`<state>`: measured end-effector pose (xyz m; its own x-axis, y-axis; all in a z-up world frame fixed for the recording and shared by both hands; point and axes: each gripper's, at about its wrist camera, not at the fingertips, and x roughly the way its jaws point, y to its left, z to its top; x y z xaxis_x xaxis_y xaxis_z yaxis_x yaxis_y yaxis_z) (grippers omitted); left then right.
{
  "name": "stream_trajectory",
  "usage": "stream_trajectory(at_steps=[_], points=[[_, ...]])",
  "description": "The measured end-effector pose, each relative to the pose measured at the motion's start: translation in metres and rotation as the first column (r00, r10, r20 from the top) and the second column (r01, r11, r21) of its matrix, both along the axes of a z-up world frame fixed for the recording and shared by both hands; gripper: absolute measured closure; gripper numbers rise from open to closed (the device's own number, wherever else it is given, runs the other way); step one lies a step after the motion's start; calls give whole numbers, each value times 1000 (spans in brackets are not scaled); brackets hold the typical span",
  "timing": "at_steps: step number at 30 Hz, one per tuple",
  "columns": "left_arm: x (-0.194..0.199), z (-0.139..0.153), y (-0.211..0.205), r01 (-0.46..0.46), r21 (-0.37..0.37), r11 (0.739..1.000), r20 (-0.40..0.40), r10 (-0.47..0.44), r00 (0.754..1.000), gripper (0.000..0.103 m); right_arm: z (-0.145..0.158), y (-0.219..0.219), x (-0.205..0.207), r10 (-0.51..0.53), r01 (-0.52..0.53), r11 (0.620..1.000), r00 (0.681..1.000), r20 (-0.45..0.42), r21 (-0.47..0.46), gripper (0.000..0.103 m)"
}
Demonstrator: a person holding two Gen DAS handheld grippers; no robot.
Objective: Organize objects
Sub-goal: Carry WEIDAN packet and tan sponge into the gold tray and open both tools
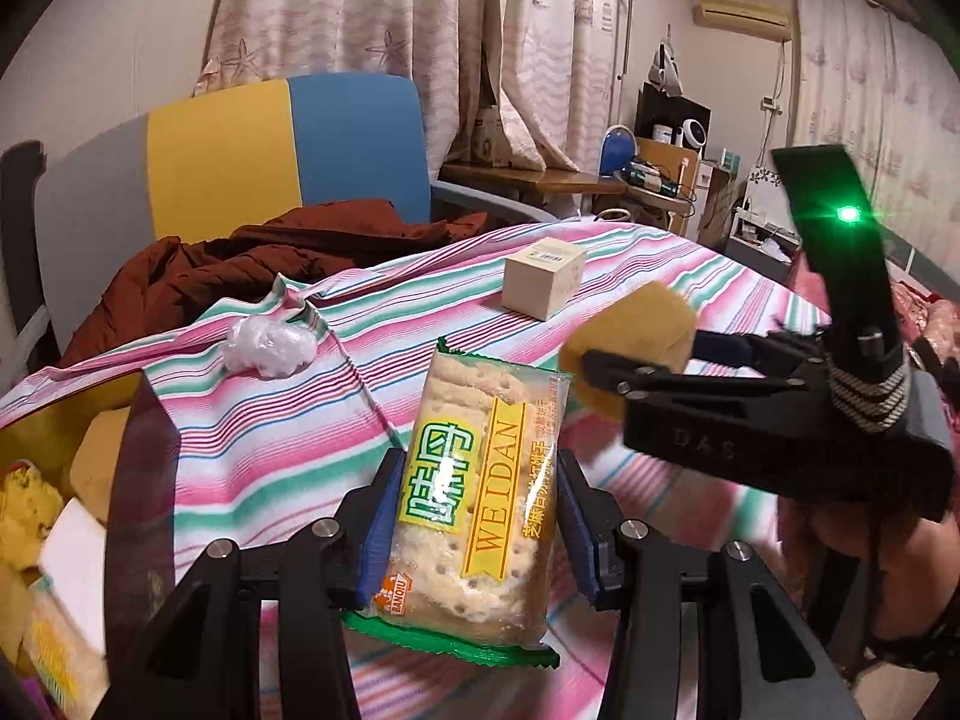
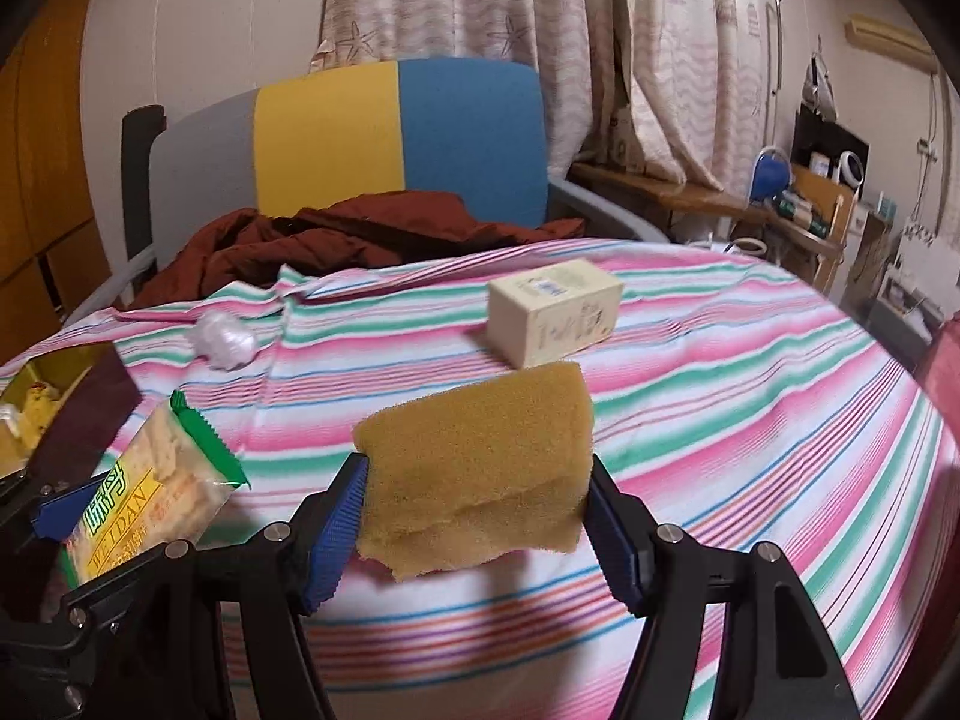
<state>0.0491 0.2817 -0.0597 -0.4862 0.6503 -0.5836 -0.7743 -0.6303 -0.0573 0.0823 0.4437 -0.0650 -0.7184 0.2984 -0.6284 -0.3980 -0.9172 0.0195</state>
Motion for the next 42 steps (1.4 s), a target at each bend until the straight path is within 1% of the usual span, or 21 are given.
stream_trajectory(at_steps=[3,5,9,14,18,23,27,30,35,38,42], points=[[8,2,-11,-4,-3,1000,0,4,1000,54,2,-10,5,16,-16,1000,1000,-3,-24,34],[12,5,-21,-16,11,1000,10,16,1000,54,6,-18,7,30,-30,999,1000,-10,-33,34],[16,15,-44,-41,54,998,30,39,999,54,15,-32,10,60,-62,996,998,-31,-65,34],[22,30,-80,-87,111,990,45,82,996,54,27,-55,9,122,-128,987,991,-62,-98,34],[23,40,-109,-130,148,980,55,123,991,54,39,-79,3,188,-197,975,978,-85,-108,34],[20,49,-148,-211,171,962,50,205,977,54,51,-113,-9,280,-291,949,954,-105,-117,33],[10,51,-179,-283,178,943,59,276,959,54,55,-138,-19,340,-353,927,934,-110,-131,33],[-3,53,-204,-339,188,922,65,333,941,54,58,-157,-27,381,-394,909,918,-111,-134,33],[-35,59,-246,-432,224,874,107,418,902,54,61,-186,-44,455,-464,873,886,-94,-150,33],[-54,63,-265,-477,222,850,106,465,879,54,59,-204,-56,500,-506,844,862,-81,-178,33],[-85,61,-284,-525,199,828,128,509,851,54,50,-227,-73,549,-545,809,835,-47,-221,33]])
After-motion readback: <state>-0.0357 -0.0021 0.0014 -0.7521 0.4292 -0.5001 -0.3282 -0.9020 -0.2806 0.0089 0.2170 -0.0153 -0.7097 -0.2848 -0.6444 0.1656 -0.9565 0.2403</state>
